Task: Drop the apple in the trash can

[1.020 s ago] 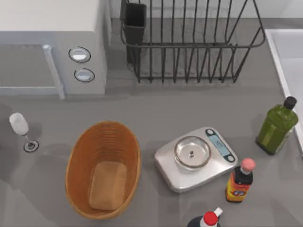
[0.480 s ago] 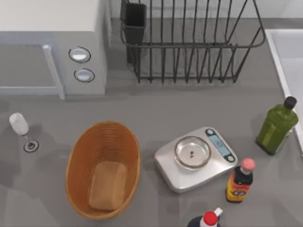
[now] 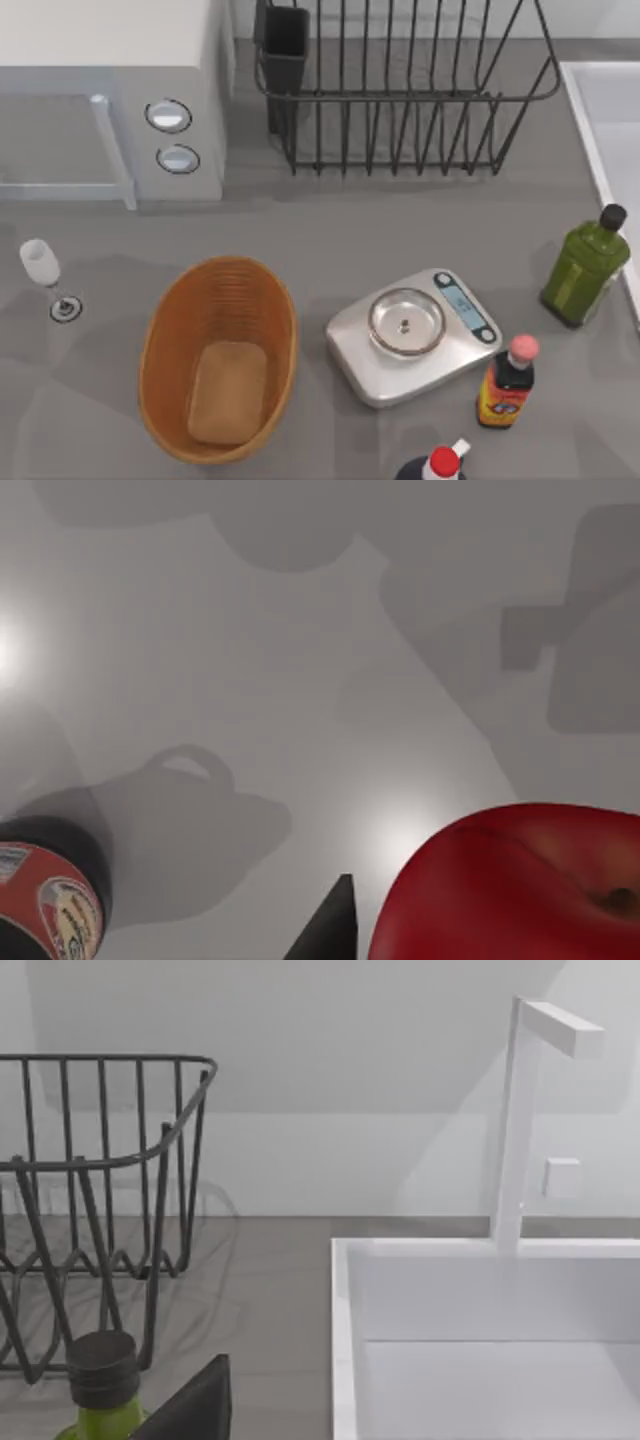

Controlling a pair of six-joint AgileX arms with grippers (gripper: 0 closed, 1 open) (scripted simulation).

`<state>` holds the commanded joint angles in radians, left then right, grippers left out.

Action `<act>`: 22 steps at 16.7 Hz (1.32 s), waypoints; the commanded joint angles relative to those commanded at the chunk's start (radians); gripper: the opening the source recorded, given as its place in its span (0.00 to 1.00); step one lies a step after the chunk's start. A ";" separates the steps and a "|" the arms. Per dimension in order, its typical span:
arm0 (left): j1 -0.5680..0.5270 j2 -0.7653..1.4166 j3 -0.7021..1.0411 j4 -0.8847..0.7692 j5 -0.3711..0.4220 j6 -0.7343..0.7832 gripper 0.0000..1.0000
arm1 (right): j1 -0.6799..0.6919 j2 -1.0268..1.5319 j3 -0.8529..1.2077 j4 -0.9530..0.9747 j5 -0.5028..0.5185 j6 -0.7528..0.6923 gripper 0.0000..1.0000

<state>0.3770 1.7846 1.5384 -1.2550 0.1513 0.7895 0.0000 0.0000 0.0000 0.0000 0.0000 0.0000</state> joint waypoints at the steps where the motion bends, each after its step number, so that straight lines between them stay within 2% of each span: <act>1: -0.010 0.002 0.017 -0.010 0.004 0.006 0.00 | 0.000 0.000 0.000 0.000 0.000 0.000 1.00; 7: -0.014 0.005 0.025 -0.014 0.005 0.011 0.00 | 0.000 0.000 0.000 0.000 0.000 0.000 1.00; 11: -0.077 -0.006 0.021 -0.049 0.016 -0.095 0.00 | 0.000 0.000 0.000 0.000 0.000 0.000 1.00; 15: -0.242 -0.013 0.039 -0.134 -0.024 -0.370 0.00 | 0.000 0.000 0.000 0.000 0.000 0.000 1.00; 19: -0.486 0.007 0.070 -0.201 -0.101 -0.778 0.00 | 0.000 0.000 0.000 0.000 0.000 0.000 1.00; 22: -0.691 0.037 0.098 -0.229 -0.196 -1.091 0.00 | 0.000 0.000 0.000 0.000 0.000 0.000 1.00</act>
<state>-0.3135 1.8214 1.6367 -1.4836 -0.0447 -0.3011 0.0000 0.0000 0.0000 0.0000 0.0000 0.0000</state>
